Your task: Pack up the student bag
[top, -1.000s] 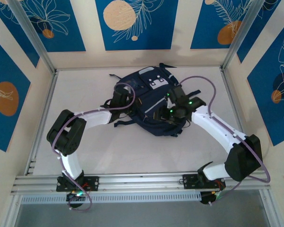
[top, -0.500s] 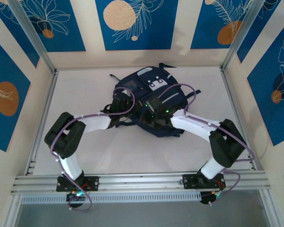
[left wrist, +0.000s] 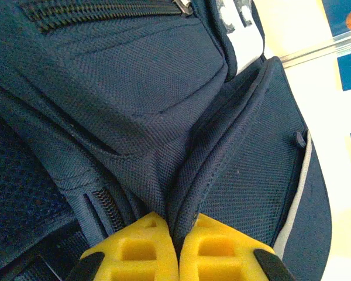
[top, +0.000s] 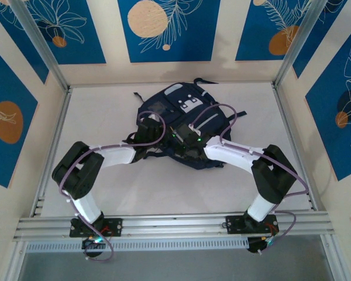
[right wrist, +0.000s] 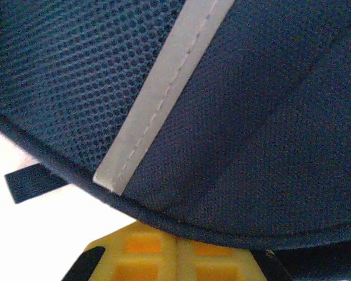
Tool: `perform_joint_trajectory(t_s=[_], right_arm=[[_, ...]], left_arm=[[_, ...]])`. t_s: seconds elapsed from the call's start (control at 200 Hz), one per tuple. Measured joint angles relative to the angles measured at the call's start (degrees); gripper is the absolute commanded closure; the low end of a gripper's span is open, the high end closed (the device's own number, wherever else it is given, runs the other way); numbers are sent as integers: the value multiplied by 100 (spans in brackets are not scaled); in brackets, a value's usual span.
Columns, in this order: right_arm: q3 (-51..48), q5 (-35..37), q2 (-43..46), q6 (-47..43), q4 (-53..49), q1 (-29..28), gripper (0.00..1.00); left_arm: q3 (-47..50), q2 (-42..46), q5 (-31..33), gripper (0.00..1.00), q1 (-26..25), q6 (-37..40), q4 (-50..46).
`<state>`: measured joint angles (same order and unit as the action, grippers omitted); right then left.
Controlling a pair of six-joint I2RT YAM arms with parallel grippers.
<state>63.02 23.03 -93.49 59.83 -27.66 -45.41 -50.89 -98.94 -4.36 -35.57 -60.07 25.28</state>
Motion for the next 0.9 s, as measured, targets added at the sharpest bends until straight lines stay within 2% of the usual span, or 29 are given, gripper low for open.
perform_joint_trajectory(t_s=[0.145,0.32,0.44,0.53,0.555,0.64,0.68,0.755,0.9], right_arm=[[-210,-417,520,-560,-111,275,100],[-514,-1191,1139,-1276,-520,1060,100],[-581,-1683,1279,-1733,-782,1670,100],[-581,-1915,1259,-2094,-872,1891,100],[-581,-1956,1259,-2179,-874,1897,96],[-581,-2072,1259,-2367,-807,1757,74],[-581,-2072,1261,-2415,-741,1613,68],[-581,-2050,1259,-2435,-577,1290,63],[-581,-2046,1217,-2365,-114,876,62]], left_arm=[[-2,66,-50,100,50,59,-35],[-17,111,-114,100,179,212,-219],[-70,114,-157,100,271,343,-352],[-118,114,-203,100,273,363,-407],[-129,114,-216,100,275,363,-415],[-138,114,-251,100,284,361,-450],[-136,114,-260,100,282,361,-466],[-136,114,-260,100,282,361,-472],[-138,114,-260,100,278,356,-472]])
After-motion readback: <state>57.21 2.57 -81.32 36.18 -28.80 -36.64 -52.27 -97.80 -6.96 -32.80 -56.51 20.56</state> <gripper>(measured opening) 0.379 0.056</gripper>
